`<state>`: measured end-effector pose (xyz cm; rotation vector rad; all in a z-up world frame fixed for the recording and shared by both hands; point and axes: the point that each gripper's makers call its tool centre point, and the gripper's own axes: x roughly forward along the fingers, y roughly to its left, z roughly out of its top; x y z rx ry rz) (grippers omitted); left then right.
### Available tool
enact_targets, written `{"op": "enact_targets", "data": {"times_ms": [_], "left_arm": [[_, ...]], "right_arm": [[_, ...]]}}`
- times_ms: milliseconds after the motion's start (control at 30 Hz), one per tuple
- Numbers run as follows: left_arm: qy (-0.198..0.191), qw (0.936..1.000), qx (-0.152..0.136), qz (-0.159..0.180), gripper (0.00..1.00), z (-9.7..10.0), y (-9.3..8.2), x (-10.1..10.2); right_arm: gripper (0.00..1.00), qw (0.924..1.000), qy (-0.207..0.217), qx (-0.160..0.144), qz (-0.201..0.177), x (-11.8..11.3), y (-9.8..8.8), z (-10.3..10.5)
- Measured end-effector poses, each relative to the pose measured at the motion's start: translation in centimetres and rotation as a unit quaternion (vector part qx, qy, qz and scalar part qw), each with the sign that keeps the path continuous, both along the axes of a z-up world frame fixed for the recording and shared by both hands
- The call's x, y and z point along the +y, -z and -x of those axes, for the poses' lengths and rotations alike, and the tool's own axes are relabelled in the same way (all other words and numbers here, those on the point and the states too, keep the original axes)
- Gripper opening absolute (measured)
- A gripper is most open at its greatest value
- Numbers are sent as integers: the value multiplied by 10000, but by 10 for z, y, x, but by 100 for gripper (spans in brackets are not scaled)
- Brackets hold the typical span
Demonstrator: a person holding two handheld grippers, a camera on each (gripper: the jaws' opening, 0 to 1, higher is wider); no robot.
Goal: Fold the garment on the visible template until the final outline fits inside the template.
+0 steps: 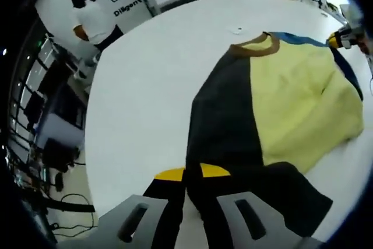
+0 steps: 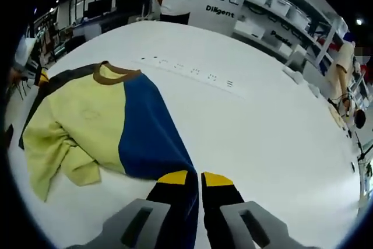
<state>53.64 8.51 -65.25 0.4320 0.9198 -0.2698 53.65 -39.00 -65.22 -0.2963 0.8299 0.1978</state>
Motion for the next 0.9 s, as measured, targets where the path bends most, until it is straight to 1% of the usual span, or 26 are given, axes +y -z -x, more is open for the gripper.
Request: {"op": "enact_targets", "data": {"times_ms": [67,133,167,200,233,300,400,500,567,633,767,833,900], "left_arm": [[-46,10000,-47,54,17,3,-6,1],[-61,9998,-93,186,23,7,-12,-2],[-61,9994,-136,318,26,10,-15,-6],[-52,9993,-137,355,31,11,-16,-7],[-35,9987,-133,482,35,15,-18,-12],[-11,9979,-149,624,43,22,-21,-20],[148,9980,-161,600,51,33,-21,-29],[185,9980,-72,593,58,48,-19,-37],[222,9979,-32,614,61,58,-17,-44],[209,9974,-22,695,62,67,-16,-49],[212,9966,-29,791,65,80,-16,-60],[237,9964,-88,811,66,86,-18,-65],[227,9957,-89,892,66,92,-17,-70]], "right_arm": [[12,9999,-22,-82,-92,4,-6,2],[17,9992,-50,-127,-369,14,-13,8],[19,9989,-70,-116,-453,17,-13,10],[22,9978,-100,-100,-647,25,-15,13],[26,9970,-126,-109,-753,30,-16,15],[32,9961,-203,-121,-849,38,-20,21],[35,9947,-350,-142,-955,50,-25,29],[39,9927,-490,-164,-1091,62,-31,38],[45,9916,-578,-180,-1140,66,-32,38],[49,9908,-649,-163,-1174,72,-34,44],[53,9882,-807,-158,-1294,80,-36,52],[57,9870,-881,-102,-1342,84,-34,58],[57,9863,-958,-59,-1338,87,-30,63]]}}
